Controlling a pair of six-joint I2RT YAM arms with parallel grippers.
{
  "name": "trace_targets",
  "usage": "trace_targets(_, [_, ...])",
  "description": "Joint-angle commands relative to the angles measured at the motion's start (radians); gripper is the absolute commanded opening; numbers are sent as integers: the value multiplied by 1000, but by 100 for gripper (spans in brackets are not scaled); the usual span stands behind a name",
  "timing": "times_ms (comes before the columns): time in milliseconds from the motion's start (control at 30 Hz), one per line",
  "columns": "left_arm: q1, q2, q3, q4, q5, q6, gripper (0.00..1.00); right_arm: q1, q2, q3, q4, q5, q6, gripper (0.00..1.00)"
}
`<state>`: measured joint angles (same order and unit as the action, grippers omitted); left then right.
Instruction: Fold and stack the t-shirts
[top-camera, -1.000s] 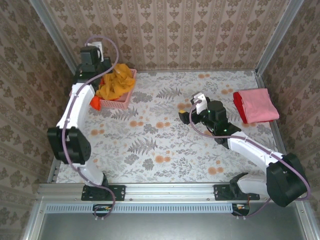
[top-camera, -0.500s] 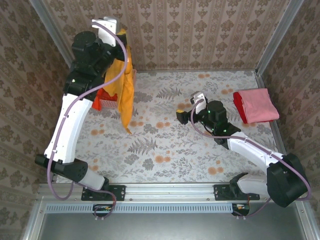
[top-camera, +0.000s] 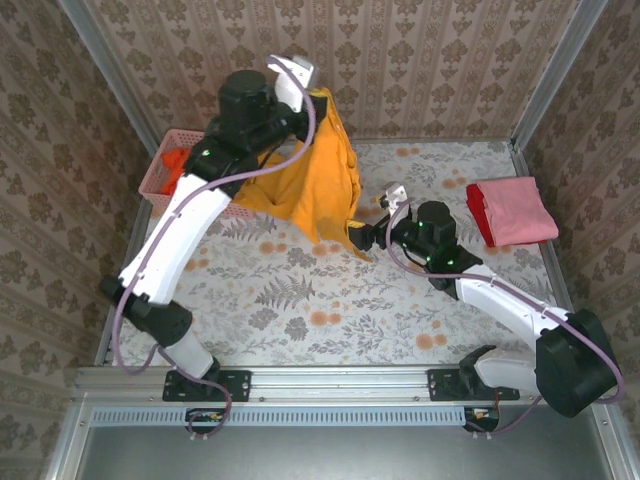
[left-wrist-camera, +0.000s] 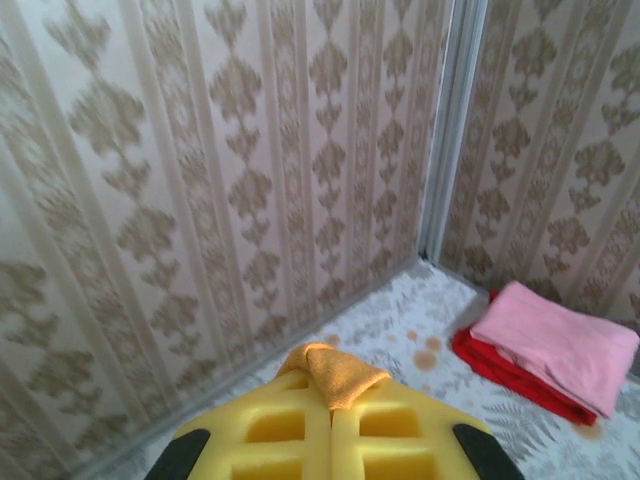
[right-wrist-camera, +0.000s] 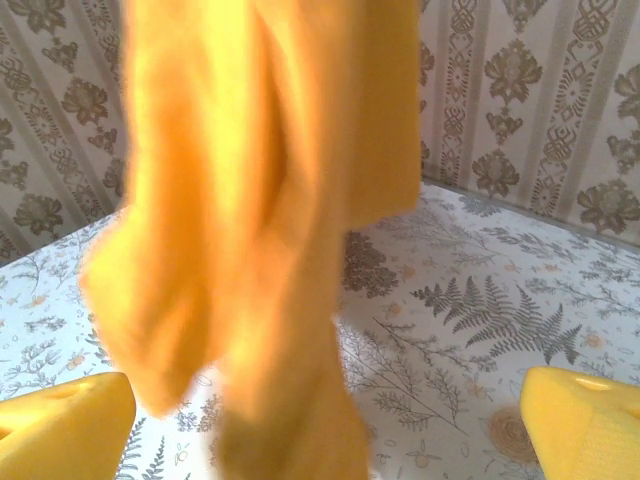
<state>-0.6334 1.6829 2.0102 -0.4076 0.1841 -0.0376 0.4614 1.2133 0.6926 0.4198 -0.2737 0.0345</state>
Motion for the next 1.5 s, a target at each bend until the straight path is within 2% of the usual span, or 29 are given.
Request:
trace_targets(0, [-3,46,14,-8,96,-104,0,6,-17,-13,30,-11,21,100])
trace_targets(333, [-39,34,-106,79,235,-259,0,4,159,60,103,128,118,100])
trace_targets(467, [-46,1,-193,160,302,-336,3,-1,279,119,203,113,201,100])
trace_targets(600, [-45,-30,-243,185,313,-365,5,-3,389,186,275,98,276,98])
trace_targets(633, [-45,-42,-257,194,313,-366,11,-4,407,201,289,109,294,90])
trace_targets(700, [-46,-66,-286,204,296,-357,31,-13,429,211,326,125,341,72])
trace_targets(733, [-45,-77,-300,206,279,-349,40,-19,436,212,352,117,362,51])
trace_targets(767, [-43,-90,-313,202,261,-335,50,-23,435,210,370,115,378,20])
trace_targets(800, [-41,-97,-323,194,244,-323,61,-27,427,207,373,123,385,2])
trace_targets(867, [-39,-129,-351,185,189,-290,85,-35,386,198,328,143,364,0])
trace_targets(933, [-33,-163,-399,197,123,-263,99,-40,331,180,267,183,323,0])
trace_targets(1100, [27,-222,-527,237,19,-260,100,-87,158,130,131,235,243,0])
trace_targets(1267, [106,-213,-598,202,-76,-254,100,-192,-34,111,-61,326,224,0])
trace_targets(1367, [129,-210,-634,203,-111,-255,100,-240,-90,153,-257,444,190,0])
trace_targets(1467, [145,-185,-653,216,-118,-268,100,-297,-127,136,-319,493,203,0])
